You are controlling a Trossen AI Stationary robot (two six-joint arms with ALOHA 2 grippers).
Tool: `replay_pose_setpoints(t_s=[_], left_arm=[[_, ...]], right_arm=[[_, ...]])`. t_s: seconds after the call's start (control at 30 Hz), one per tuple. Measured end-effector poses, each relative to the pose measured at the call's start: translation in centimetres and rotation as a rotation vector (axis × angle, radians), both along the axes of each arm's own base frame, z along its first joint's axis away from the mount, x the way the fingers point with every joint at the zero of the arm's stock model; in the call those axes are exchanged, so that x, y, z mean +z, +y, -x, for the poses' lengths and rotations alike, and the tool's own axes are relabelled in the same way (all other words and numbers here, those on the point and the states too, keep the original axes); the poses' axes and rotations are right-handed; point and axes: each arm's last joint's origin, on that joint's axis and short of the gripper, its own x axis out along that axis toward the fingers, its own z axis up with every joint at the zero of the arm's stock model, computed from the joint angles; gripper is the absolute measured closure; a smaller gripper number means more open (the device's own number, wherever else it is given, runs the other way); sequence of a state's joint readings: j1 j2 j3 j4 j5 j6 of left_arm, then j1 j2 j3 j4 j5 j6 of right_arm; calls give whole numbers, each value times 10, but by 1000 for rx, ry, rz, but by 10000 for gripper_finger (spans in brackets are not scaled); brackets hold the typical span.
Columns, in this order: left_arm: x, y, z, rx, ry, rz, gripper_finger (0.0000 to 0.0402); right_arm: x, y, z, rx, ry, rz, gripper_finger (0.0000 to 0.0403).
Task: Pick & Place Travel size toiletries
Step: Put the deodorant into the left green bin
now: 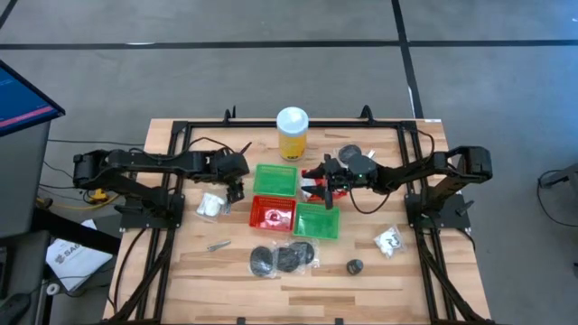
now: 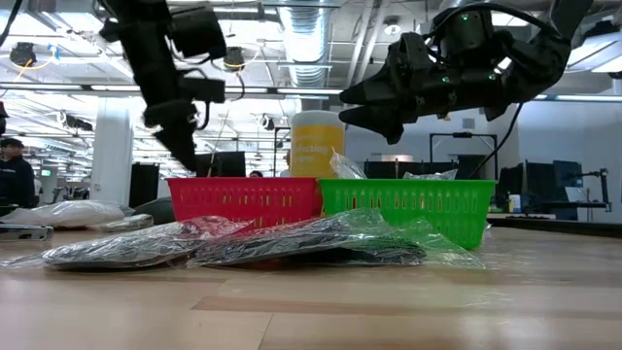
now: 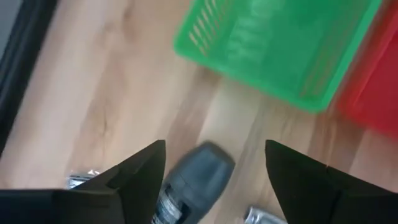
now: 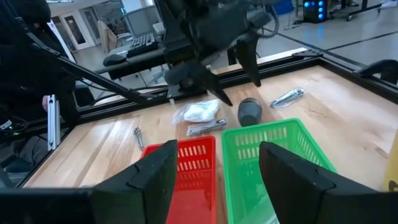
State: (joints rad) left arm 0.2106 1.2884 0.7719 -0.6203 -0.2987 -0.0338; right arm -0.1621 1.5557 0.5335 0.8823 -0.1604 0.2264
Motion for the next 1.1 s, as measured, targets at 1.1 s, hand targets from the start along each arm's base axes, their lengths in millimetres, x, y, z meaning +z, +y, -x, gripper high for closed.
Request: replay_pose_setpoints(t_s=[1.1], left_arm=[[-71, 20, 40, -24, 5, 110, 149]], right_arm=[[3, 11, -2, 44, -31, 55, 195]])
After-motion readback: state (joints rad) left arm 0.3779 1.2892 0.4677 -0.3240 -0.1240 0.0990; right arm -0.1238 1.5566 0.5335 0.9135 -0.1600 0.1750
